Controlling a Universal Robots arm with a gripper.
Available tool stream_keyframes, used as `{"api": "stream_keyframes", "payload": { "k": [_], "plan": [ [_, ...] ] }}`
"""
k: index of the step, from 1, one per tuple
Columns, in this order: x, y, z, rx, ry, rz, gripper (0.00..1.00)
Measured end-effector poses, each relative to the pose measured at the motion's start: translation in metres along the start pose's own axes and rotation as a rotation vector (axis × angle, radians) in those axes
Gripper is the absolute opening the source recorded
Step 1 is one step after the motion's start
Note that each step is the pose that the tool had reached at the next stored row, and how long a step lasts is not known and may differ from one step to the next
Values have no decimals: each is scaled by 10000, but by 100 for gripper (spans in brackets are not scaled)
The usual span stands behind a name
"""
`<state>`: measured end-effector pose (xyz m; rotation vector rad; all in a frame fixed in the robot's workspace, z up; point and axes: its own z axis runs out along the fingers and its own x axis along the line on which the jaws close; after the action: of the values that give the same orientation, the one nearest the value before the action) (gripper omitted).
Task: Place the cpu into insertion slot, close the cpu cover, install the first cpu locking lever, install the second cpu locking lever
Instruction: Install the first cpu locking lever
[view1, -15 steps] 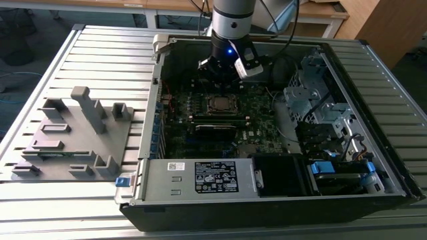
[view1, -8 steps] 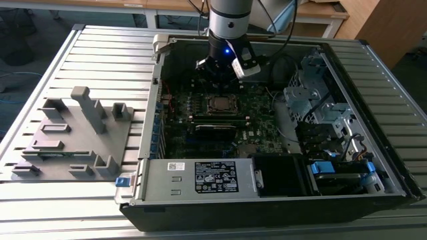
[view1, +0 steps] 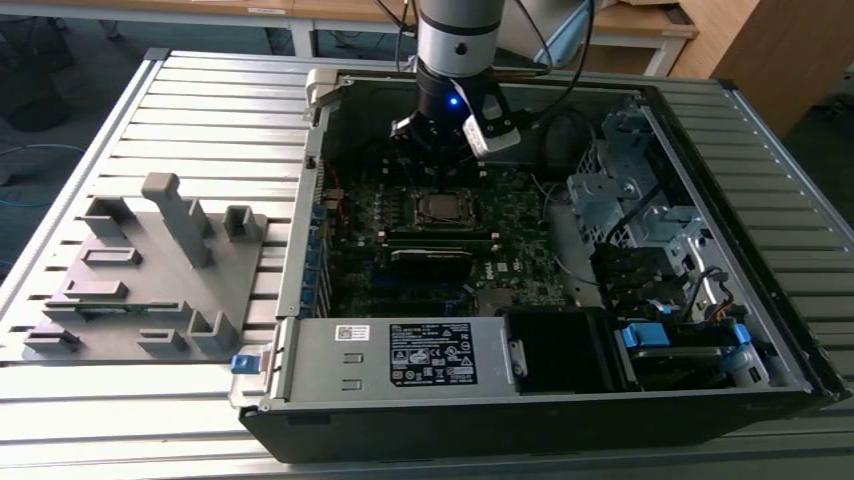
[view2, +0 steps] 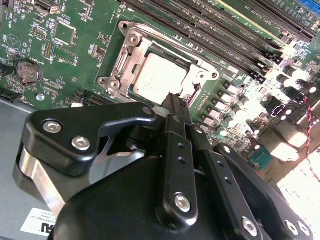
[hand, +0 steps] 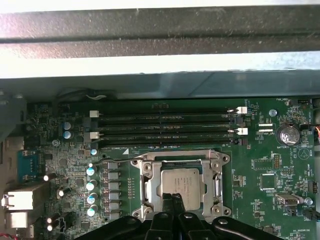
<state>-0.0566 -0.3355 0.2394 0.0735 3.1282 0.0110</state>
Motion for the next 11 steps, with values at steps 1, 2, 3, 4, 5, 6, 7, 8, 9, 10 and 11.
{"api": "stream_keyframes", "payload": {
  "k": [1,2,3,4,5,6,7,8,9,10,11],
  "plan": [
    [0,0,0,-1,-1,0,11],
    [0,0,0,-2,-1,0,11],
    [0,0,-2,0,0,0,11],
    [0,0,-4,0,0,0,11],
    [0,0,-4,0,-1,0,11],
    [0,0,-4,0,0,0,11],
    [0,0,-4,0,0,0,11],
    [0,0,-4,0,0,0,11],
    [0,0,-5,0,0,1,11],
    [0,0,-5,0,0,0,11],
    [0,0,-5,0,-1,0,11]
  ]
}}
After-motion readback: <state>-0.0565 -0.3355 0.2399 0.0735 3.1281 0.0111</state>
